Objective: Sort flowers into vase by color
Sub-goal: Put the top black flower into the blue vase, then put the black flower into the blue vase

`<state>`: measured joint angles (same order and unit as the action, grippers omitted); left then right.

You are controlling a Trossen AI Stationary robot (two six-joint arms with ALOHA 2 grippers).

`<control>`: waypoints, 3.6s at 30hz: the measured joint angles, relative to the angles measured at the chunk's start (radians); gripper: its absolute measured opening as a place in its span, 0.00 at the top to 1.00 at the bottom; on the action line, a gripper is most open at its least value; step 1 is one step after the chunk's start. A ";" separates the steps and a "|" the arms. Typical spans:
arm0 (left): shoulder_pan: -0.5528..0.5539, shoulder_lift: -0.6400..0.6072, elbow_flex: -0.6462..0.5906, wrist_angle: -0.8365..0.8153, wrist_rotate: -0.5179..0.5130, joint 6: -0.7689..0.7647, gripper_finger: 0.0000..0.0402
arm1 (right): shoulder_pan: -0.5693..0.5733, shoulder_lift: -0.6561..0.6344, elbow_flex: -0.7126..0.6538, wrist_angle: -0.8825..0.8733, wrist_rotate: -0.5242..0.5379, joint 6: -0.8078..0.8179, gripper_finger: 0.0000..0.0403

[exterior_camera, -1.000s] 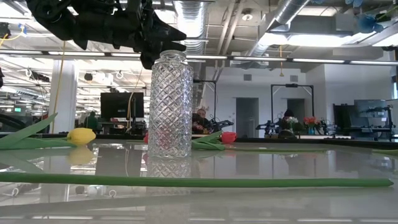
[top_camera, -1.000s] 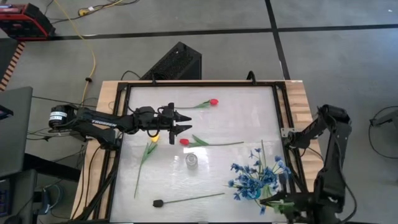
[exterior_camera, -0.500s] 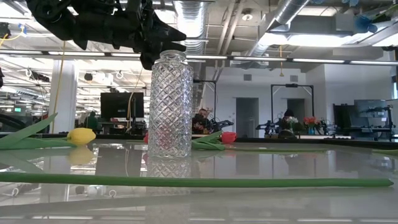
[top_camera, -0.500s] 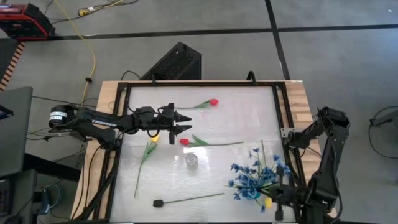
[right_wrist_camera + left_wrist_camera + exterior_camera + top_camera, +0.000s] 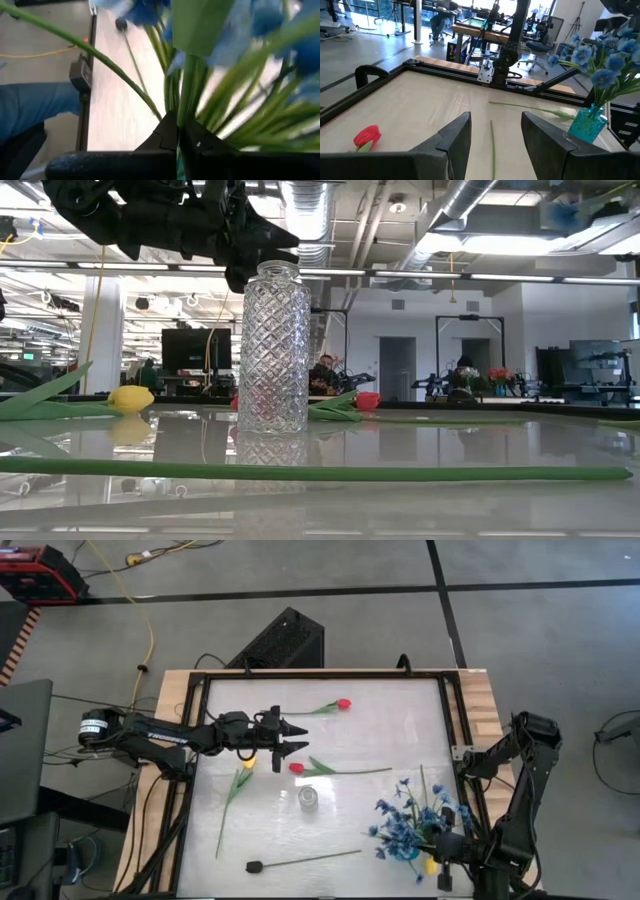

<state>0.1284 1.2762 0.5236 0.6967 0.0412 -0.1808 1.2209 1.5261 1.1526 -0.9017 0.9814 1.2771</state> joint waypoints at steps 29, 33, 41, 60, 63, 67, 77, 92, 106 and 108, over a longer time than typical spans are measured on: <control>0.000 0.000 0.000 0.013 -0.003 -0.015 0.60 | -0.021 -0.138 -0.009 0.002 -0.371 0.165 0.71; 0.000 0.000 0.000 0.013 -0.003 -0.006 0.60 | -0.034 -0.206 0.008 0.003 -0.434 0.167 0.68; 0.003 0.000 0.000 -0.047 0.064 -0.004 0.60 | -0.079 -0.325 0.061 0.055 -0.484 0.137 0.69; 0.003 -0.035 0.009 -0.453 0.319 -0.043 0.60 | -0.176 -0.412 0.304 0.452 -0.157 -1.162 0.70; 0.003 -0.048 0.019 -0.515 0.313 -0.051 0.60 | -0.235 -0.411 0.304 0.418 -0.039 -1.231 0.70; -0.005 -0.049 0.019 -0.537 0.276 -0.068 0.60 | -0.349 -0.425 0.304 0.335 -0.010 -1.185 0.70; -0.083 -0.048 0.019 -0.646 0.362 -0.024 0.60 | -0.594 -0.424 0.298 0.076 -0.114 -0.976 0.70; -0.638 -0.048 0.019 -0.549 -0.007 -0.356 0.60 | -0.784 -0.382 0.281 0.045 -0.231 -0.971 0.70; -0.770 0.027 0.070 -0.450 -0.211 -0.444 0.60 | -0.843 -0.315 0.282 0.073 -0.254 -0.943 0.70; -0.808 0.094 0.141 -0.463 -0.265 -0.423 0.60 | -0.852 -0.310 0.282 0.079 -0.254 -0.943 0.70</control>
<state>-0.6800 1.3699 0.6646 0.2340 -0.2235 -0.6034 0.3693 1.2165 1.4345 -0.8226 0.7278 0.3337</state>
